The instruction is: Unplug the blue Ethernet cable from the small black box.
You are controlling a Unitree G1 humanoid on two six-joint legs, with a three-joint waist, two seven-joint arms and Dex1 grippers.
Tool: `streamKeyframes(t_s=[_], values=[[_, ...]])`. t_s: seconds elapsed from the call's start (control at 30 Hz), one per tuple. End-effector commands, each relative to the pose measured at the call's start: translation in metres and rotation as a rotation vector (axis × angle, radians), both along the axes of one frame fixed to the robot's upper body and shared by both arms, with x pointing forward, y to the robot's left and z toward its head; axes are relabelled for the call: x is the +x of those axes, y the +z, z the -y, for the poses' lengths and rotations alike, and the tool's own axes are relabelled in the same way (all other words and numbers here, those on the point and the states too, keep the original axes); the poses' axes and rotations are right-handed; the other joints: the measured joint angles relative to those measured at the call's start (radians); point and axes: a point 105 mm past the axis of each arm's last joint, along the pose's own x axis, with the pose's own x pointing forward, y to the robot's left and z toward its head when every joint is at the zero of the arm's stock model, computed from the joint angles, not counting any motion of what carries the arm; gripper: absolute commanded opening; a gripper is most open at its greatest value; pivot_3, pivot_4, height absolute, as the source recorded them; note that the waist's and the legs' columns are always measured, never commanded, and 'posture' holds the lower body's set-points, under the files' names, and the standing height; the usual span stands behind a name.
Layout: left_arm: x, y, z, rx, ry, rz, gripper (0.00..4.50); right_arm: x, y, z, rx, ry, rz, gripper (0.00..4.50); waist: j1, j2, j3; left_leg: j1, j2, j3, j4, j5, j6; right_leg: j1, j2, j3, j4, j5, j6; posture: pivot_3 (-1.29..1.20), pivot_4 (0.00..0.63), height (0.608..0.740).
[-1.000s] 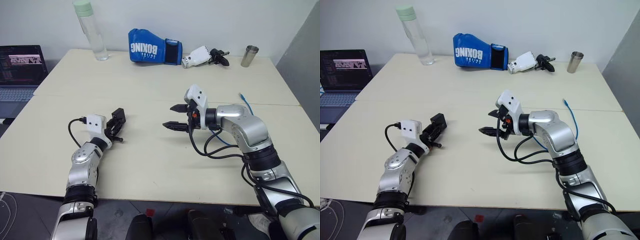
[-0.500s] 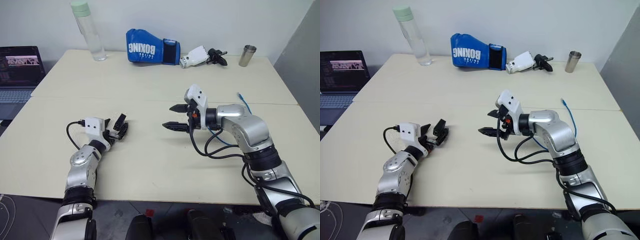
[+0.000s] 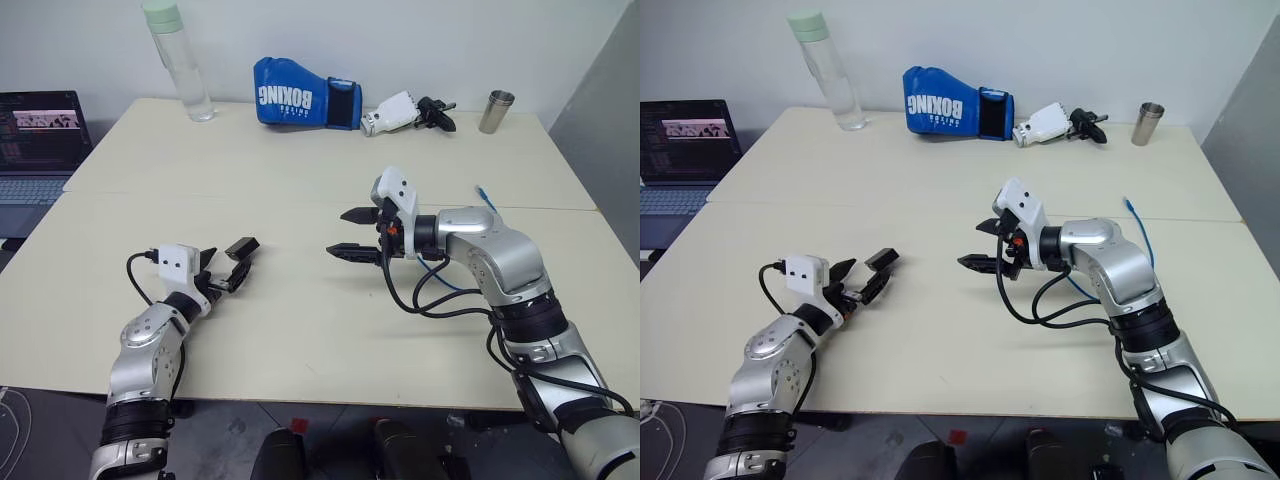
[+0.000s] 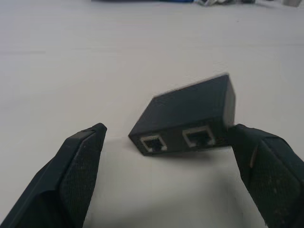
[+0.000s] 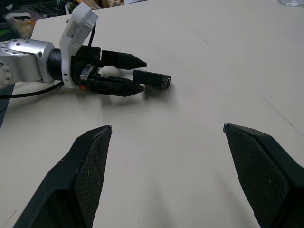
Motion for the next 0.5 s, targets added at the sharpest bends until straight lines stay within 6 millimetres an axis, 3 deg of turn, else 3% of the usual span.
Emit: streamKeyframes(t_s=[0.03, 0.27, 0.5], values=[[-0.014, 0.029, -0.001, 0.054, -0.081, 0.051, 4.42, -0.009, 0.017, 0.005, 0.021, 0.018, 0.059, 3.99, 0.000, 0.000, 0.000, 0.000, 0.000, 0.000, 0.000, 0.000, 0.000, 0.000, 0.000, 0.000, 0.000, 0.000, 0.000, 0.00, 0.150, 0.740], [-0.039, 0.052, -0.015, 0.281, -0.188, -0.044, 4.42, -0.020, 0.014, 0.041, -0.028, -0.021, 0.083, 3.99, -0.001, -0.002, 0.002, 0.000, 0.000, 0.000, -0.001, 0.000, 0.000, 0.000, 0.000, 0.000, -0.002, 0.000, 0.000, 0.00, 0.150, 0.740], [-0.056, 0.087, -0.011, 0.422, -0.347, -0.109, 4.42, -0.037, 0.012, 0.089, -0.082, -0.034, 0.084, 3.99, 0.002, -0.005, 0.005, 0.001, -0.001, 0.000, -0.001, 0.000, 0.000, 0.001, 0.000, 0.000, -0.002, -0.001, 0.000, 0.00, 0.150, 0.740]])
